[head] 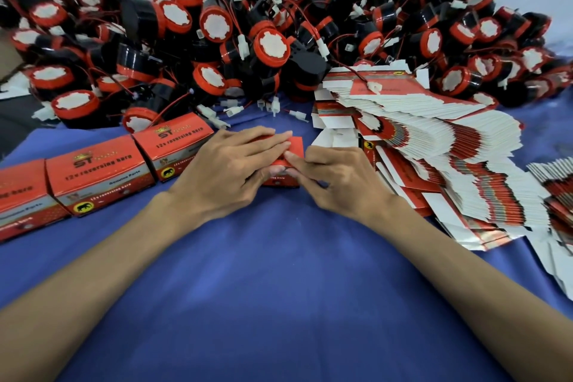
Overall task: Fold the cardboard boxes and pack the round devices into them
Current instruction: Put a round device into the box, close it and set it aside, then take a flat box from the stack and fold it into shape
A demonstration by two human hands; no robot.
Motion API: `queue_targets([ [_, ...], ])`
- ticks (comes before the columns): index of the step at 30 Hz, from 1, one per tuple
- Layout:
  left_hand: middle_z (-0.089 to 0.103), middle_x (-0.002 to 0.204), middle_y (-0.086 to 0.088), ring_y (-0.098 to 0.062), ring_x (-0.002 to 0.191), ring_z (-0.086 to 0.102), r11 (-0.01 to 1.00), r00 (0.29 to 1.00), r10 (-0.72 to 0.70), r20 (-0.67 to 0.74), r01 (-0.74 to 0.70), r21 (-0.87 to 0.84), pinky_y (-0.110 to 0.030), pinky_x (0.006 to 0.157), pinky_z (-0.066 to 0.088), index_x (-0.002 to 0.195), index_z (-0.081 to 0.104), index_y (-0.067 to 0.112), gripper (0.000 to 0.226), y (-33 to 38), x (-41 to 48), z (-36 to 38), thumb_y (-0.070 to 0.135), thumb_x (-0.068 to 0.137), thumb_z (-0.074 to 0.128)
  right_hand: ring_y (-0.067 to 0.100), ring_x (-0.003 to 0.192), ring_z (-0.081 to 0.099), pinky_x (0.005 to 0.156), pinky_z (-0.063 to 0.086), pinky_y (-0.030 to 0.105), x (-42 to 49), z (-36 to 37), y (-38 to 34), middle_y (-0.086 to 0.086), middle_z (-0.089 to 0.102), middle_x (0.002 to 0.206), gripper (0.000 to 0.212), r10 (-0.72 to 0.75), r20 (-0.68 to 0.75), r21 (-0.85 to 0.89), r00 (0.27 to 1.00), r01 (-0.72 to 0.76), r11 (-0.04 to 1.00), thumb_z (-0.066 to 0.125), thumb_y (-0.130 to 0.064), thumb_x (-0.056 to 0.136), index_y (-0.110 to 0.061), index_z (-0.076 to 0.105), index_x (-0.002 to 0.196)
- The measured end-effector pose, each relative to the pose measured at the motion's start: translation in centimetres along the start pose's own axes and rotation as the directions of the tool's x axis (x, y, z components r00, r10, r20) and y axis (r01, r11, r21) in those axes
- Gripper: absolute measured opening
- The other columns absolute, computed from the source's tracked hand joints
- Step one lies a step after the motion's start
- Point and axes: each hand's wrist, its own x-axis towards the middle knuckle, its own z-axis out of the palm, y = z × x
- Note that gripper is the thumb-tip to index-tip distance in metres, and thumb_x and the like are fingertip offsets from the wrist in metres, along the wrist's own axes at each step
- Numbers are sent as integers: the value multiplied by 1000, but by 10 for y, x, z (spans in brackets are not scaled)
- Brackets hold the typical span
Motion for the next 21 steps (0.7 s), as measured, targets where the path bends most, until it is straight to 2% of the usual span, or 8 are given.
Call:
queue_targets([
  [3, 62, 130, -5, -27, 110, 63, 997, 1000, -14, 6, 13, 72, -42, 78, 48, 130, 61, 11, 39, 5, 0, 0, 29, 98, 49, 23, 48, 52, 41, 43, 30, 4, -6, 0, 7, 56, 62, 17, 71, -12, -17, 997, -72, 997, 67, -16, 87, -3, 77, 87],
  [6, 70, 106, -9, -30, 82, 64, 971, 995, -23, -95, 45, 235, -43, 76, 45, 117, 69, 16, 32, 8, 4, -2, 31, 96, 51, 31, 75, 60, 64, 50, 42, 14, -18, 16, 16, 63, 85, 20, 227, -119, -281, 967, -252, 926, 62, -20, 89, -2, 71, 90],
  [9, 71, 101, -8, -29, 83, 67, 968, 986, -1, -167, 43, 246, -43, 82, 47, 104, 73, 13, 24, 12, 4, -2, 26, 92, 58, 35, 135, 36, 110, 26, 56, 16, -31, 42, 24, 38, 144, 55, 621, 32, -612, 783, -475, 632, 51, -35, 93, -1, 44, 136],
  [11, 70, 111, -6, -26, 96, 68, 971, 992, 16, -125, 15, 239, -39, 81, 49, 110, 72, 11, 25, 15, 1, -2, 14, 87, 61, 29, 146, 17, 116, 7, 58, 9, -34, 47, 20, 22, 156, 66, 757, 145, -710, 637, -466, 528, 41, -41, 98, 0, 26, 147],
  [13, 69, 111, -4, -26, 97, 66, 943, 996, -45, -82, 70, 325, -38, 73, 48, 120, 67, 12, 38, 12, 0, -5, 9, 83, 61, 26, 142, 31, 116, 4, 58, 3, -29, 43, 18, 38, 149, 54, 729, 171, -739, 663, -403, 540, 44, -31, 99, 0, 37, 141],
  [15, 67, 104, -3, -28, 91, 62, 864, 980, -187, -60, 194, 464, -40, 68, 40, 130, 60, 14, 45, 10, -1, -8, 15, 84, 58, 29, 109, 63, 116, 14, 56, 3, -23, 34, 16, 69, 107, 24, 598, 108, -714, 794, -356, 603, 57, -8, 86, -3, 63, 109],
  [17, 63, 103, -5, -30, 92, 57, 795, 959, -280, -36, 253, 552, -41, 68, 36, 134, 54, 14, 52, 10, -1, -10, 14, 82, 57, 29, 72, 65, 112, 24, 54, 8, -20, 27, 8, 66, 65, 16, 505, 25, -711, 863, -339, 616, 61, 4, 69, -8, 66, 78],
  [21, 66, 114, -10, -29, 106, 62, 846, 981, -180, 69, 119, 520, -42, 74, 45, 121, 66, 12, 59, 18, -2, -8, -5, 64, 62, 24, 61, 61, 107, 37, 48, 8, -20, 29, 1, 61, 53, 17, 323, -24, -684, 946, -251, 685, 60, 3, 71, -13, 67, 69],
])
